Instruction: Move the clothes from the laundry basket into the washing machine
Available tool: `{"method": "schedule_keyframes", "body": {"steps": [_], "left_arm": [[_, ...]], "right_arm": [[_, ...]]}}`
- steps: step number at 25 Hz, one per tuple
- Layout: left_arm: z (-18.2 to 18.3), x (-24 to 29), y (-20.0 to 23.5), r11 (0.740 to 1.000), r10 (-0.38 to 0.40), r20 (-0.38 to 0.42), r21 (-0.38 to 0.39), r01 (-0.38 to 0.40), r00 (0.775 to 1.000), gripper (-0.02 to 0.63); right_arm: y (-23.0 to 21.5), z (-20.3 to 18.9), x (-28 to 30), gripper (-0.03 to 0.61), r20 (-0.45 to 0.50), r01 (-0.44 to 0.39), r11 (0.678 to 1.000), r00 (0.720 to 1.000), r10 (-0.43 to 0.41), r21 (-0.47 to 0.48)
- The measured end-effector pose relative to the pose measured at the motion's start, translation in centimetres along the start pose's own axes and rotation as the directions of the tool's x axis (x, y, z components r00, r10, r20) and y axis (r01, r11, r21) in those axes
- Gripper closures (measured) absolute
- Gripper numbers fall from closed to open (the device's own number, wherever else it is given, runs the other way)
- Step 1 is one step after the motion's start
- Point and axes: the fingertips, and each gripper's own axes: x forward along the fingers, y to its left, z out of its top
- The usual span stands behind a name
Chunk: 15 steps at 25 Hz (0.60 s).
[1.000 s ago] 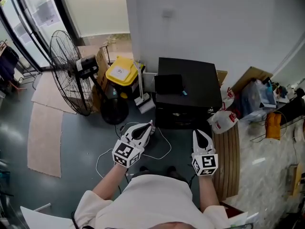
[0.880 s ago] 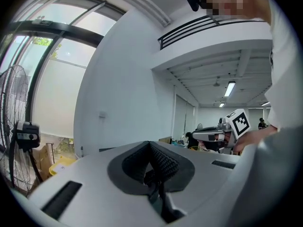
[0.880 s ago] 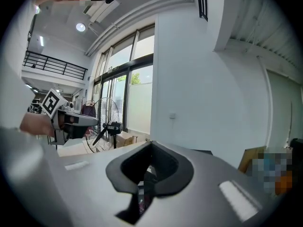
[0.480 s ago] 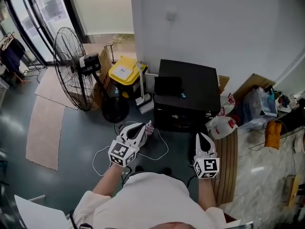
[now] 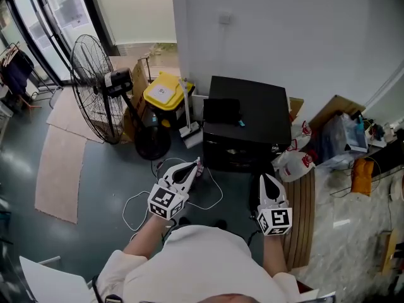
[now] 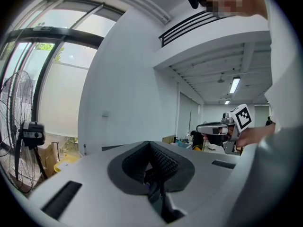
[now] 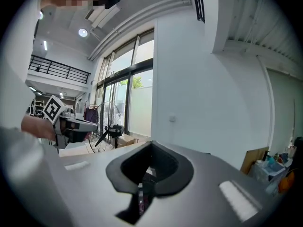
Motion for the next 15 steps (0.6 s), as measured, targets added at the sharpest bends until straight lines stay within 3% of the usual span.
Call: {"method": "schedule_keyframes", "body": {"steps": [15], "left_arm": [[0.0, 0.6, -1.2, 1.0, -0.01, 0.004, -0.008, 0.01, 1.0, 0.607]], "right_arm": [[0.4, -0.5, -0.6, 0.568, 0.0, -0.031, 1.0, 1.0, 0.031, 0.0]]}}
